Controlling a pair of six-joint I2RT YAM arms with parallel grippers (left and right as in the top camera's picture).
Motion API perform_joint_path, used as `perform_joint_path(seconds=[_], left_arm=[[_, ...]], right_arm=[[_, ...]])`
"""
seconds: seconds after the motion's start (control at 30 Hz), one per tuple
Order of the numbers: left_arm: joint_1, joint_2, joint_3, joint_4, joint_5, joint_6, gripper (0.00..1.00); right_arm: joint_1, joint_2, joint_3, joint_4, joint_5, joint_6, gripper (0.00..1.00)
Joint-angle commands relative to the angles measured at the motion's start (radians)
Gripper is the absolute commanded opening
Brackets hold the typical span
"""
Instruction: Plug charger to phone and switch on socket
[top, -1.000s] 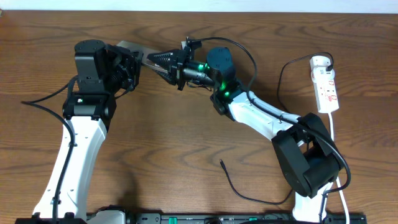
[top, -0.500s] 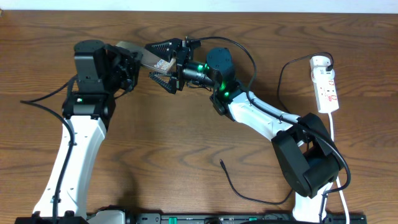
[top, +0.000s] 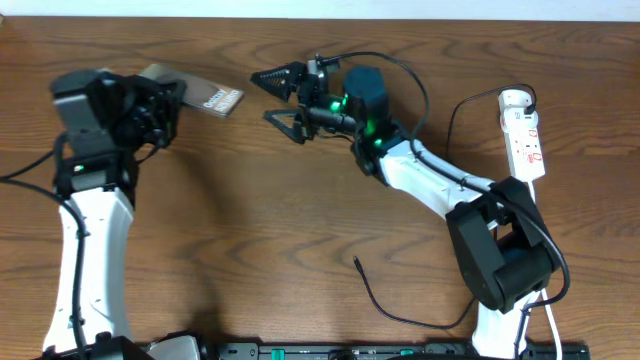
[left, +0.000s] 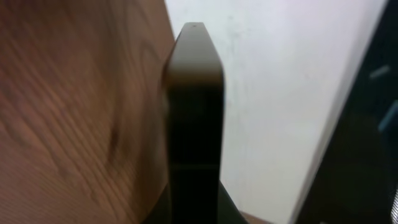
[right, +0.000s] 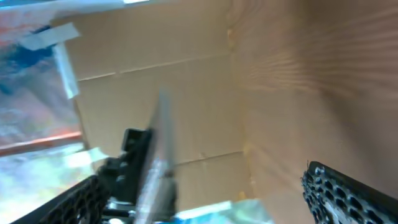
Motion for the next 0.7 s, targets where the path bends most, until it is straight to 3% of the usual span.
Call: perform_joint_path(seconds=[0.0, 0.3, 0.43, 0.57, 0.67], left_arm=[[0.064, 0.000, 0.013, 0.056, 0.266, 0.090, 0.07], [0.093, 0.121, 0.013, 0.341, 0.751, 0.113, 0.07], [0.086, 0.230, 0.013, 0.457, 0.938, 0.117, 0.07], [0.066, 0.286, 0.013, 0.469, 0.945, 0.138, 0.07], [0.033, 0.305, 0.013, 0.469, 0.945, 0.225, 0.07]], right_arm=[[-0.037, -0.004, 0.010, -0.079, -0.045, -0.242, 0.99], [-0.138, -0.010, 0.046, -0.411, -0.128, -0.669, 0.99], [-0.159, -0.031, 0.178, -0.806, -0.010, -0.947, 0.99], [-0.153, -0.046, 0.347, -1.176, 0.211, -1.135, 0.99], [-0.132, -0.046, 0.516, -1.511, 0.481, -1.246, 0.99]])
